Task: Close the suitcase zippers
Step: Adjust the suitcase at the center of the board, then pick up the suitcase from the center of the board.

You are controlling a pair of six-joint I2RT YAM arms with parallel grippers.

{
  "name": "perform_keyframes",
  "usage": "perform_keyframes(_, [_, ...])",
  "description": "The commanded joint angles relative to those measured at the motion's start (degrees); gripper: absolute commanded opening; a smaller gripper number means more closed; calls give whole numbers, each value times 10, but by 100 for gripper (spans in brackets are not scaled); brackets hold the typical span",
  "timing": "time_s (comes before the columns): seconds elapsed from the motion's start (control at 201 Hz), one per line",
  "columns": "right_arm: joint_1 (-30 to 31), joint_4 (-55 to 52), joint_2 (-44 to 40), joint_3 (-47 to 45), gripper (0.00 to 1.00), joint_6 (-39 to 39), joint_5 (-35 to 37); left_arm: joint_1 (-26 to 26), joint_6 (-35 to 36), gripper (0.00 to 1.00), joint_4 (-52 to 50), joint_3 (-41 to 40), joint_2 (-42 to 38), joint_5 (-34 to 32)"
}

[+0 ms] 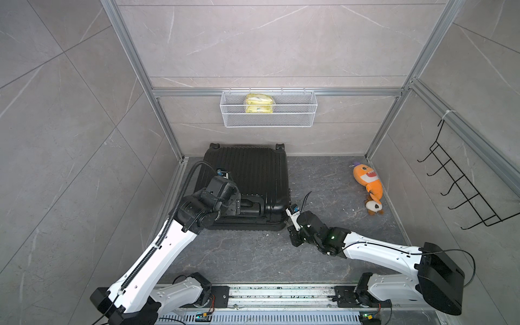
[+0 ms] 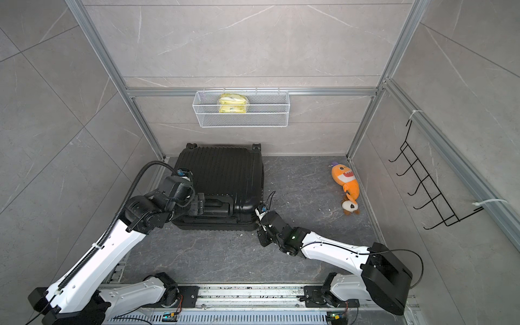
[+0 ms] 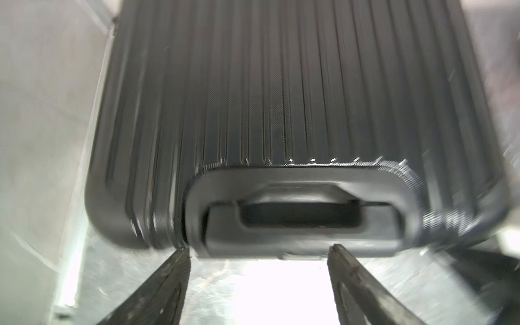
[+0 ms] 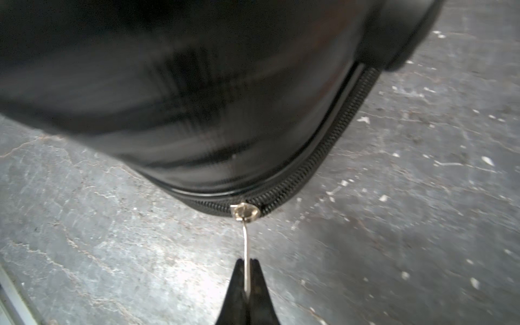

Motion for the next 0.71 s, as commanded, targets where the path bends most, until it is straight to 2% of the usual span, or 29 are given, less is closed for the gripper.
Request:
perform_keyframes(0.0, [23,19,28,25,0,6,9,-3,-200,76,-8,-4,-16,-21])
perform_keyframes(0.125, [38,29,46,38,0,8,18,-7,-292,77,-1,-9,-29,25])
perform_keyframes(0.169, [42,30,50,42,0,8,18,-8,-307,77,-9,-4,-28,23])
perform_keyframes(0.239, [50,32,57,50,0,8,20,-7,-339,82,-35,7,-17,14])
perform_keyframes(0.369, [59,33,64,60,0,7,24,-7,-388,89,-108,42,34,8])
perform_keyframes(0.513, [67,33,66,64,0,6,28,-7,-432,87,-113,40,66,24])
perform_keyframes(0.702, [72,32,64,64,0,8,33,4,-481,76,-117,21,76,-1])
